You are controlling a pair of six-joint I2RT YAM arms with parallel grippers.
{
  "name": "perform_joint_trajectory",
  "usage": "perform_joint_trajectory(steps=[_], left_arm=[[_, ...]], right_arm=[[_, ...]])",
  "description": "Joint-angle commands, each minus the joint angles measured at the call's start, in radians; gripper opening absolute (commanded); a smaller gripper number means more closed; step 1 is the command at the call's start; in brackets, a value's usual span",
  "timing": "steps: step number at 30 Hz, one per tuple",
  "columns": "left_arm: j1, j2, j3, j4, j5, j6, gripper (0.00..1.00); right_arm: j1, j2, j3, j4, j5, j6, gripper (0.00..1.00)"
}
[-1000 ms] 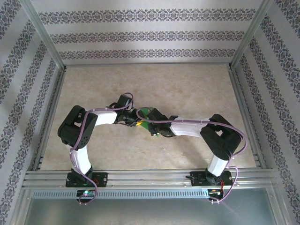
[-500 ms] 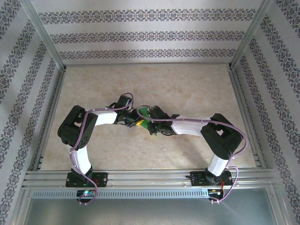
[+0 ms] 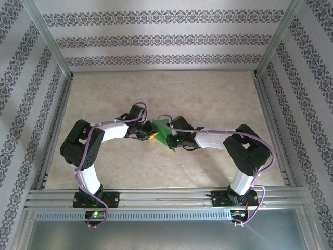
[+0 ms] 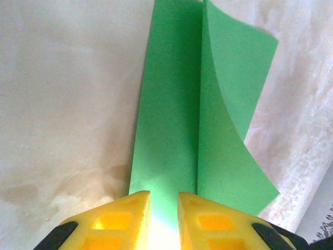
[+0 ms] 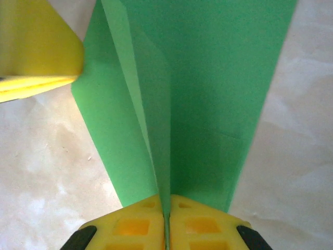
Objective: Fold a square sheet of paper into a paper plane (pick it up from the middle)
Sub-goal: Fourth fold the wing at the center of the table.
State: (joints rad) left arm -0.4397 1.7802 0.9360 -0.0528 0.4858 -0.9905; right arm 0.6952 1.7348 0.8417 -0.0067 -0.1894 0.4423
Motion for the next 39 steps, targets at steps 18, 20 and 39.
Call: perform_joint_trajectory(steps=[18,20,39], left_arm=[[-0.034,0.042,-0.012,0.185,0.088,-0.023,0.2],[-0.036,0.046,-0.01,0.188,0.088,-0.023,0.21],[-0.041,0.097,0.014,0.024,0.018,0.035,0.37]], right_arm=[[-0.149,0.063,-0.062,0.203,-0.398,0.108,0.1],[-0.154,0.066,-0.066,0.211,-0.405,0.111,0.1],[-0.196,0.075,-0.121,0.291,-0.427,0.163,0.12]])
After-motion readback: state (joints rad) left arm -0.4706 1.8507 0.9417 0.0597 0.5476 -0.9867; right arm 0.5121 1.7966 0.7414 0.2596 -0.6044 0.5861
